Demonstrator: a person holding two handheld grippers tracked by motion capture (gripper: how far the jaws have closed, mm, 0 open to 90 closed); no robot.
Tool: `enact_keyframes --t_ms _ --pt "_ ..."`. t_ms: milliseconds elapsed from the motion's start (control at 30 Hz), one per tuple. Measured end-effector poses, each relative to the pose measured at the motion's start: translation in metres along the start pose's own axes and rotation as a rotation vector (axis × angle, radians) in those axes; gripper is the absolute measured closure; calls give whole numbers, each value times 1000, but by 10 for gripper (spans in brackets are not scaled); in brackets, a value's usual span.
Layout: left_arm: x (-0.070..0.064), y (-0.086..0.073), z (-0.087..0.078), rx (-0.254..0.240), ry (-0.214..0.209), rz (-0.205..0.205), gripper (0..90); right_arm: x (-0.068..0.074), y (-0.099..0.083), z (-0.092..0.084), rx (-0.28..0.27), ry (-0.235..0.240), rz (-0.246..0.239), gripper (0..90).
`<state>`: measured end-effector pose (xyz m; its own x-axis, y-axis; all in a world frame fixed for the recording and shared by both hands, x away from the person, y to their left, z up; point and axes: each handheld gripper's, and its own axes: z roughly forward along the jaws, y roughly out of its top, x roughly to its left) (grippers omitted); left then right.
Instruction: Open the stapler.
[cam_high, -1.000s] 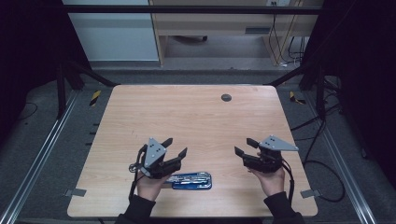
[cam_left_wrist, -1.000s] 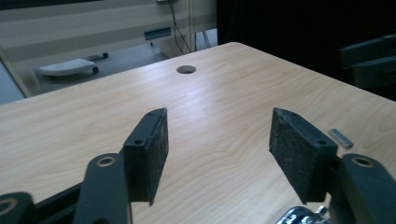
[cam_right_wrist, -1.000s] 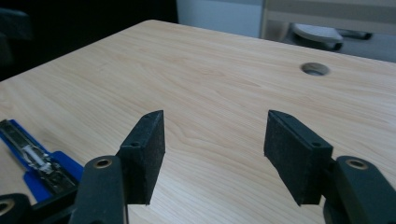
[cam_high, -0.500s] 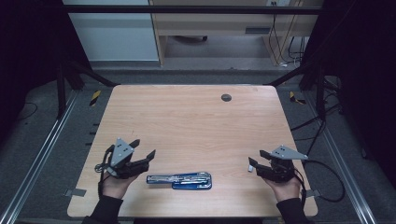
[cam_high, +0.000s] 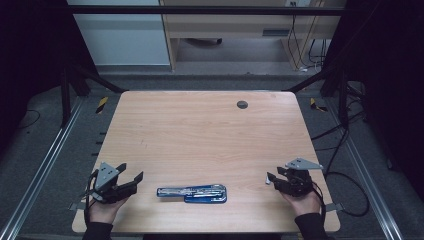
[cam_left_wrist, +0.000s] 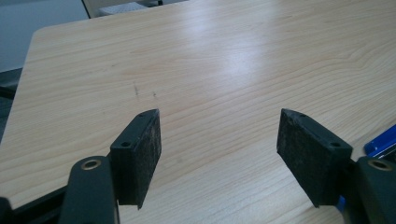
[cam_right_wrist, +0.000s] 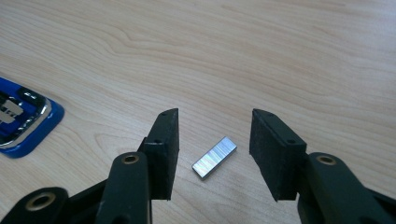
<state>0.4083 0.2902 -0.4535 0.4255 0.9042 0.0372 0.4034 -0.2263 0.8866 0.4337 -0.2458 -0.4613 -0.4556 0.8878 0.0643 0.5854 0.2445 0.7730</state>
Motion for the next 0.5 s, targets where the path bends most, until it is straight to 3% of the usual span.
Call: enact_keyframes --t_ms 267,500 --pt "3 -11 -4 13 21 -6 315 3 4 9 20 -22 39 570" --pt "4 -14 1 39 23 -9 315 1 2 26 89 -44 70 597"
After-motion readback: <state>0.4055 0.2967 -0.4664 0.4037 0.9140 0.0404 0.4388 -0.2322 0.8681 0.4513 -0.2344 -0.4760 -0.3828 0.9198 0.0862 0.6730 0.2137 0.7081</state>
